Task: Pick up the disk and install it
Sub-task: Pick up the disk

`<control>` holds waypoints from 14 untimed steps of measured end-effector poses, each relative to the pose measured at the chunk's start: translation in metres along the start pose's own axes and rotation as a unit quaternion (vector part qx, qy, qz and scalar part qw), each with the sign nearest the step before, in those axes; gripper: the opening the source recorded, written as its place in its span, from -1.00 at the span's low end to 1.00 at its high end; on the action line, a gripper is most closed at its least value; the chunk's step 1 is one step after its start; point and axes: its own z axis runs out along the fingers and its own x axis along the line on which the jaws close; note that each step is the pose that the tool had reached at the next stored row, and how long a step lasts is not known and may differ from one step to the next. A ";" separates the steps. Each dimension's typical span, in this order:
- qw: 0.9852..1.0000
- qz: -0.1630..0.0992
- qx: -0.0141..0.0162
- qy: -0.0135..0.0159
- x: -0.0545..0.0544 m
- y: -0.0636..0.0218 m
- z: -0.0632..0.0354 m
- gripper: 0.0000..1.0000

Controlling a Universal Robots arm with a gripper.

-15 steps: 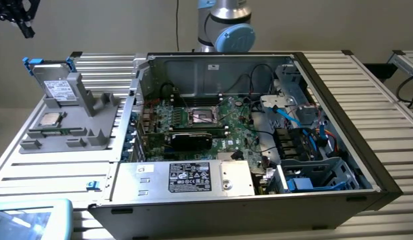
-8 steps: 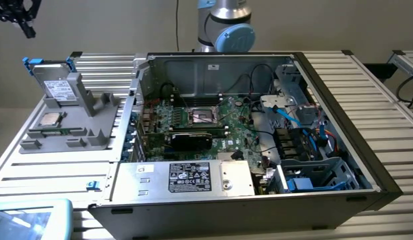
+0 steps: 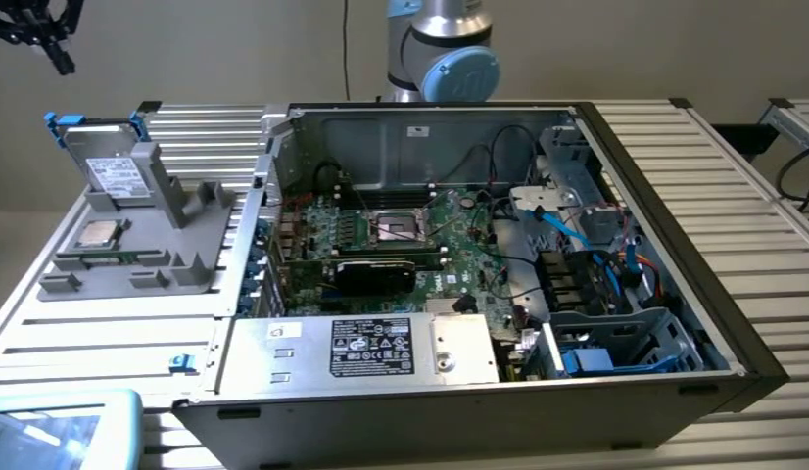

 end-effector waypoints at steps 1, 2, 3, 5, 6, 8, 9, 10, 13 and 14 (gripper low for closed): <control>1.000 -0.008 0.000 -0.002 0.000 0.0000 0.0001 -0.79; 1.000 -0.015 0.001 -0.004 0.000 0.0000 0.0001 -0.79; 1.000 -0.021 0.002 -0.006 0.000 0.0000 0.0002 -0.79; 0.999 -0.033 0.004 -0.013 0.000 0.0000 0.0004 -0.79; 0.999 -0.040 0.005 -0.015 0.000 0.0000 0.0005 -0.79; 0.998 -0.054 0.006 -0.020 0.000 0.0001 0.0006 -0.79; 0.998 -0.061 0.006 -0.021 0.000 0.0000 0.0007 -0.79; 0.997 -0.069 0.006 -0.023 0.000 0.0000 0.0007 -0.79; 0.995 -0.096 0.003 -0.022 0.000 0.0000 0.0008 -0.79; 0.994 -0.104 0.003 -0.021 0.000 0.0000 0.0008 -0.79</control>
